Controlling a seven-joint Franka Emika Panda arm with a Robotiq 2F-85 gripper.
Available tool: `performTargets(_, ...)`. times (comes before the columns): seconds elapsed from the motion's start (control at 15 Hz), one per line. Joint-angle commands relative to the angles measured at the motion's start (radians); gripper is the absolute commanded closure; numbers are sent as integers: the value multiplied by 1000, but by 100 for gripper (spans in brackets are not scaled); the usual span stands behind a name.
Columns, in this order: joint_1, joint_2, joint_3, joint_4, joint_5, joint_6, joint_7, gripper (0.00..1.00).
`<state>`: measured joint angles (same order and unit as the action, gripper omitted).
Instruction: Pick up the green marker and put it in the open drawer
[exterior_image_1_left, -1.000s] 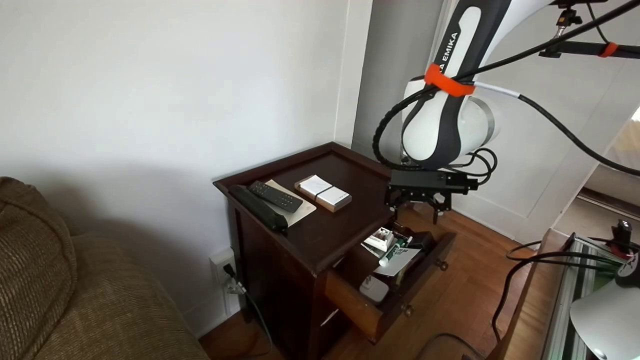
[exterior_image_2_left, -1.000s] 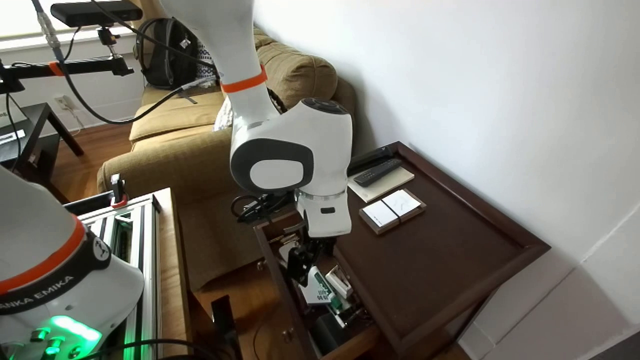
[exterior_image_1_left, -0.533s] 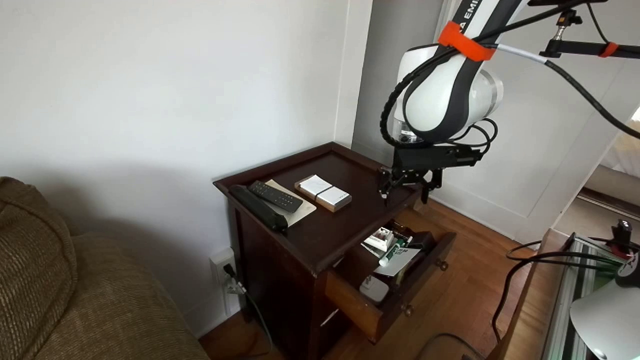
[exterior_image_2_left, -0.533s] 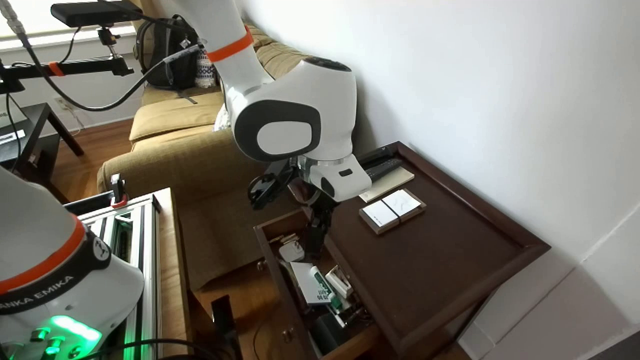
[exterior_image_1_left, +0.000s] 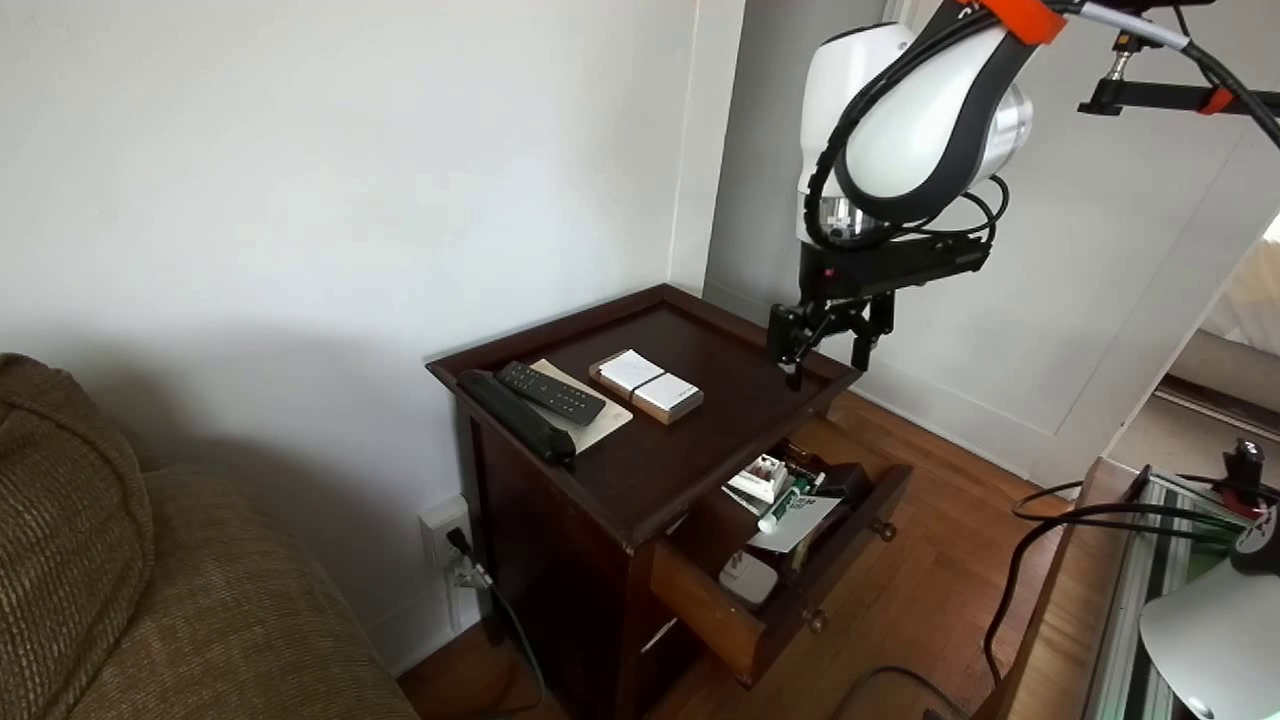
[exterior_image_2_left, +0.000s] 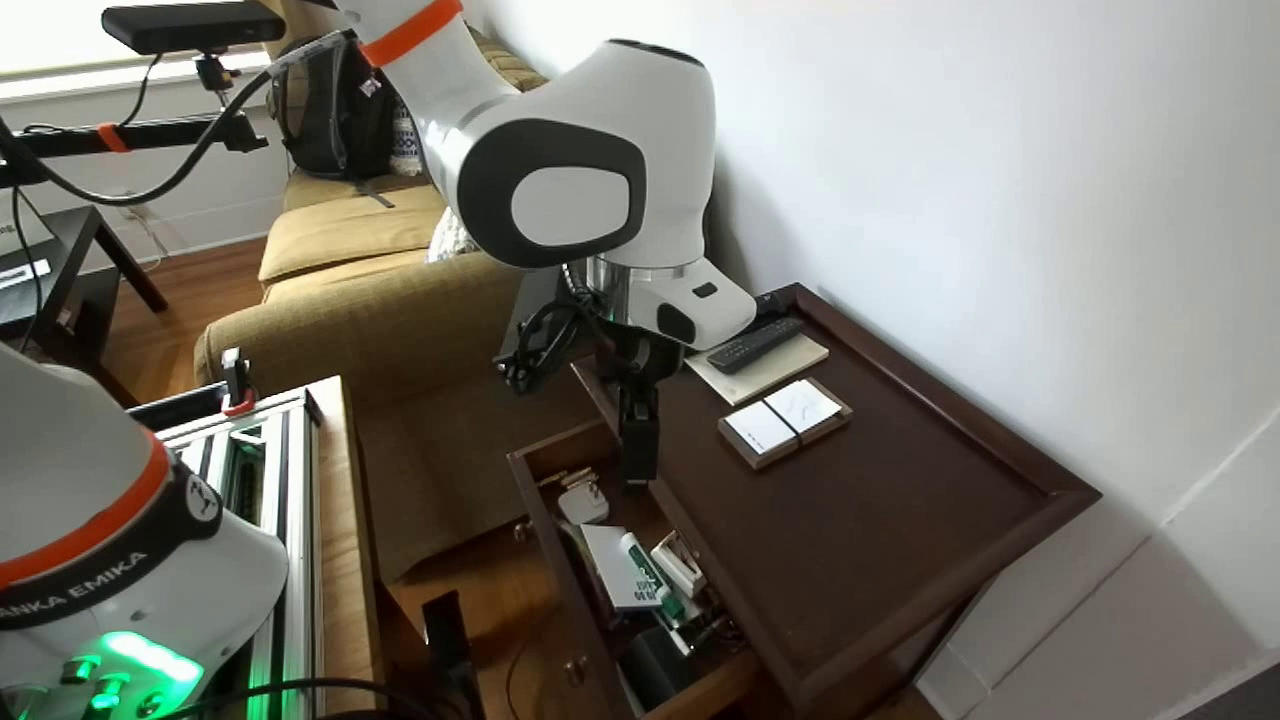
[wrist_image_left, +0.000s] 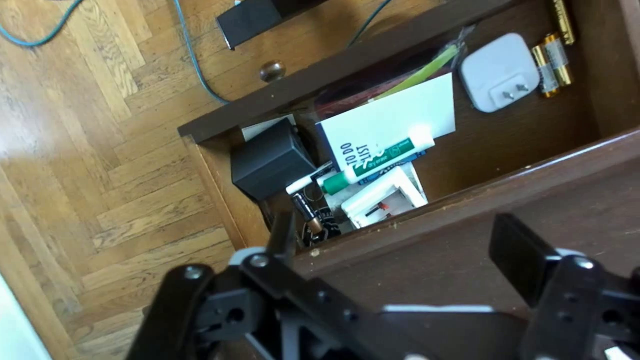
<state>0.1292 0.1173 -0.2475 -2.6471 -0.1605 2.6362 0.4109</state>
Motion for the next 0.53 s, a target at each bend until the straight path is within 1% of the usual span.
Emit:
performTargets(0.0, -68, -97, 51, -58, -60, -12, -63, 0)
performTargets(0.13, -92, -145, 74, -87, -60, -14, -110, 0)
performTargets(0.27, -116, -201, 96, -122, -32, -11, -175, 0)
performTargets(0.33, -120, -113, 111, -60, -35, -3, -117, 0)
performTargets(0.47, -135, -131, 125, -67, -34, -3, -124, 0)
